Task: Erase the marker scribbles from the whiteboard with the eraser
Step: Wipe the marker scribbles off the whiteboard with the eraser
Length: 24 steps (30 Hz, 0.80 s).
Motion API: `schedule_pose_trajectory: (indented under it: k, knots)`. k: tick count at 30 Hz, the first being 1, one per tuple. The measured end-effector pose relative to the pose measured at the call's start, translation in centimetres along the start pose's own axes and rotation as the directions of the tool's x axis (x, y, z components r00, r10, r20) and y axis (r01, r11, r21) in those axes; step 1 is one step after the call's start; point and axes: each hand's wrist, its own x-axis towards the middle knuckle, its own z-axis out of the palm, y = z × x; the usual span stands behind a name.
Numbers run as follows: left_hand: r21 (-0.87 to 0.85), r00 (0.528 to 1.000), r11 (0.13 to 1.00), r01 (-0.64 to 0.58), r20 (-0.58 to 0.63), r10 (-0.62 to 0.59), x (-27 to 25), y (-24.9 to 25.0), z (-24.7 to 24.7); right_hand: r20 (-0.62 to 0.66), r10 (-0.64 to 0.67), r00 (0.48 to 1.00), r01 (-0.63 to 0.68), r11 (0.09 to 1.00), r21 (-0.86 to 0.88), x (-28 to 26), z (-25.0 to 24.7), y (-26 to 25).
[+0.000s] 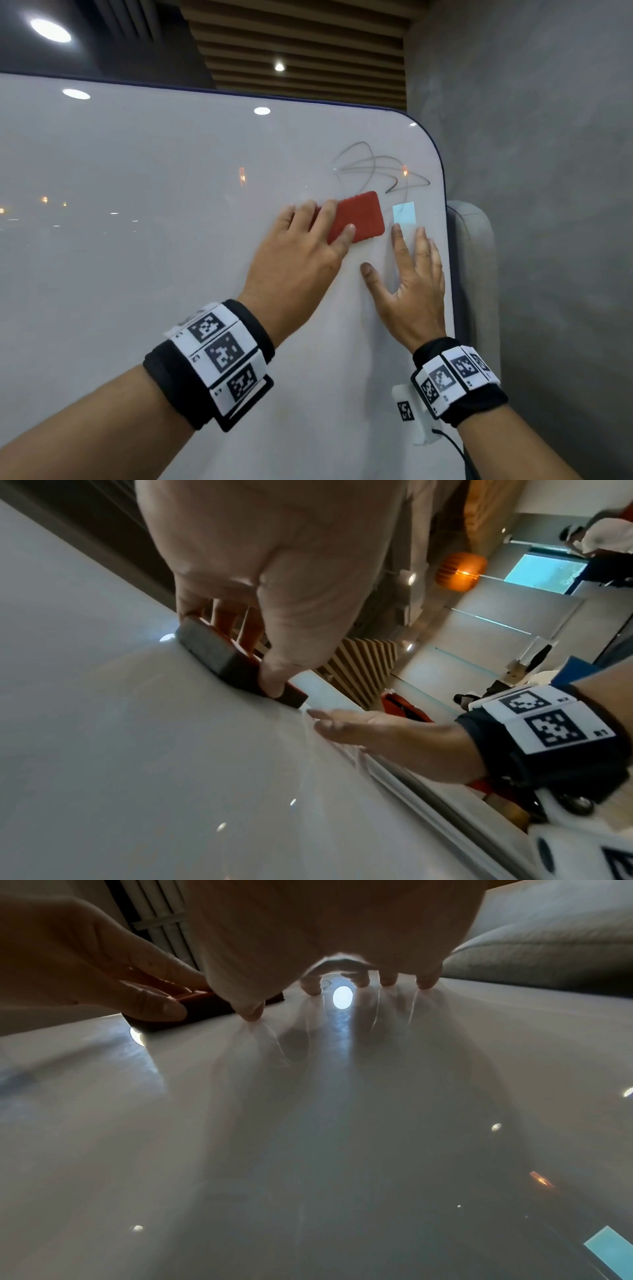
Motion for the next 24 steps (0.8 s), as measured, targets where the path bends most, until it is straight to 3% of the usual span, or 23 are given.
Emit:
schedule_pose_trajectory:
  k: [2,7,8,10,12,13,15,18,20,22,24]
  knots:
    - [0.018,1.0,1.0,0.011,-0.008,-0.011,0.5,-0.7,-0.3,-0.001,0.0,1.0,0.0,1.0,0.002,0.0,0.0,0.0]
    - [0.051,0.953,0.954,0.295,-0.095,-0.289,3.4,-3.4,-2.0,0.022,-0.001,1.0,0.001,1.0,0.005,-0.1,-0.2,0.2]
    - [0.05,0.959,0.96,0.275,-0.09,-0.27,3.4,-3.2,-1.8,0.02,-0.001,1.0,0.0,1.0,0.004,0.0,-0.3,0.2]
    - [0.028,0.992,0.993,0.112,-0.055,-0.11,2.7,-2.2,-1.0,0.013,0.002,1.0,-0.002,1.0,0.006,0.0,-0.1,0.2]
    - [0.019,0.998,0.998,-0.055,-0.031,0.056,1.9,-1.3,-0.2,0.015,0.004,1.0,-0.004,1.0,0.008,-0.1,-0.1,0.1]
    - [0.017,0.997,0.997,-0.076,-0.023,0.076,1.9,-1.4,-0.2,0.014,0.003,1.0,-0.003,1.0,0.011,0.0,-0.1,0.1]
    - [0.014,0.999,1.0,-0.012,-0.041,0.013,2.7,-2.2,-0.8,-0.007,0.001,1.0,-0.001,1.0,0.015,0.1,-0.2,0.2]
    - [0.034,0.971,0.975,0.22,-0.1,-0.215,4.6,-3.4,-1.9,-0.022,-0.01,1.0,0.01,1.0,0.009,0.4,-0.4,0.2]
    - [0.039,0.957,0.96,0.278,-0.098,-0.273,5.3,-3.4,-2.0,-0.019,-0.015,1.0,0.015,1.0,0.004,0.4,-0.4,0.3]
    - [0.023,0.985,0.987,0.157,-0.074,-0.155,5.1,-2.5,-1.5,-0.018,-0.013,1.0,0.013,1.0,0.003,0.4,-0.3,0.3]
    - [0.022,0.996,0.997,-0.07,-0.058,0.071,4.5,-1.5,-0.7,-0.012,-0.011,1.0,0.011,1.0,0.005,0.4,-0.3,0.3]
